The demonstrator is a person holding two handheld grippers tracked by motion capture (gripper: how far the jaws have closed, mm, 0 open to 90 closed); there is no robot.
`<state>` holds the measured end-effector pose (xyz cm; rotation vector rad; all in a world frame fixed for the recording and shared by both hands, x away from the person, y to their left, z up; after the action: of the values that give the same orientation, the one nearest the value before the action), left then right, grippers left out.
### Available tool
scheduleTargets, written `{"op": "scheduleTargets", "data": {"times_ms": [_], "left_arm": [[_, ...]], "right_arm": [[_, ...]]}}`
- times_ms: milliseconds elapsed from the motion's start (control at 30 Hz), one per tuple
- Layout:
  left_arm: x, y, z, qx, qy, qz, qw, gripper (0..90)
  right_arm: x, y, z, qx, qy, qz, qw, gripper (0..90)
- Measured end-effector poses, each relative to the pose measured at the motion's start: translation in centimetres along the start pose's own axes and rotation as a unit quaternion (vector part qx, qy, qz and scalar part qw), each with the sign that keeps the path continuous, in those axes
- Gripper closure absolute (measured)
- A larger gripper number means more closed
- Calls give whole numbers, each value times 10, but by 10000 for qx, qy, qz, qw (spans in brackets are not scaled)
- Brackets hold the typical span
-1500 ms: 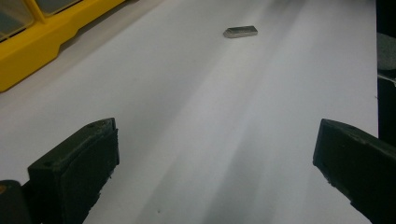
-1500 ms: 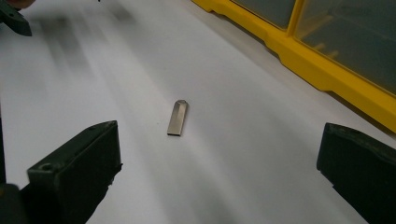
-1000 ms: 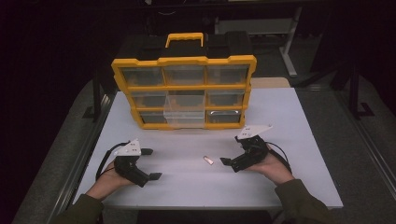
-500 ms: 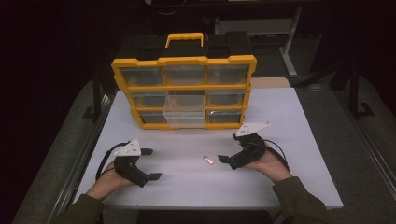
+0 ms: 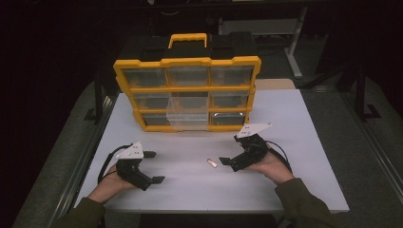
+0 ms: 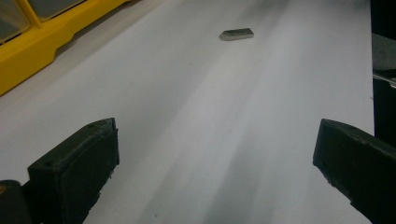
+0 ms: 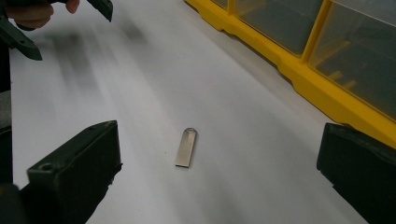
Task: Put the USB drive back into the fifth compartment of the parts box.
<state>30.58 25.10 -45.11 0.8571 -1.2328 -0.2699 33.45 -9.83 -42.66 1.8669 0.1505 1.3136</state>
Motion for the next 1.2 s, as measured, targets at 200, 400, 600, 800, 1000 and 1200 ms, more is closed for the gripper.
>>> {"op": "scheduleTargets", "data": {"times_ms": [200, 400, 600, 800, 1000, 1200], "left_arm": [[0, 0, 0, 1, -16, 26, 10000, 0], [0, 0, 0, -15, -29, -3, 10000, 0], [0, 0, 0, -23, -21, -11, 10000, 0], [0, 0, 0, -12, -15, 2, 10000, 0], [-1, 0, 0, -5, -28, -4, 10000, 0], [0, 0, 0, -32, -21, -1, 10000, 0]], "right_arm": [[3, -2, -1, 36, 8, 12, 10000, 0], [6, -3, 0, 59, 3, 27, 10000, 0], [9, -7, -2, 74, 49, 1, 10000, 0], [12, -9, -3, 98, 67, -21, 9999, 0], [16, -11, -3, 129, 76, 6, 9999, 0], [19, -14, -4, 166, 97, -17, 9998, 0]]}}
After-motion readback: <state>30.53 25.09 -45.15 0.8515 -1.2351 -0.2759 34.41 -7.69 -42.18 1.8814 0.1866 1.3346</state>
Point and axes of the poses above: each handheld gripper's, and its own axes: y roughly backward along the jaws, x roughly out of its top, z roughly to its right, the point moved 3 cm from there along -y, roughly forward along the jaws, and after that the axes turned 7 degrees about -z, right-handed, at the moved point
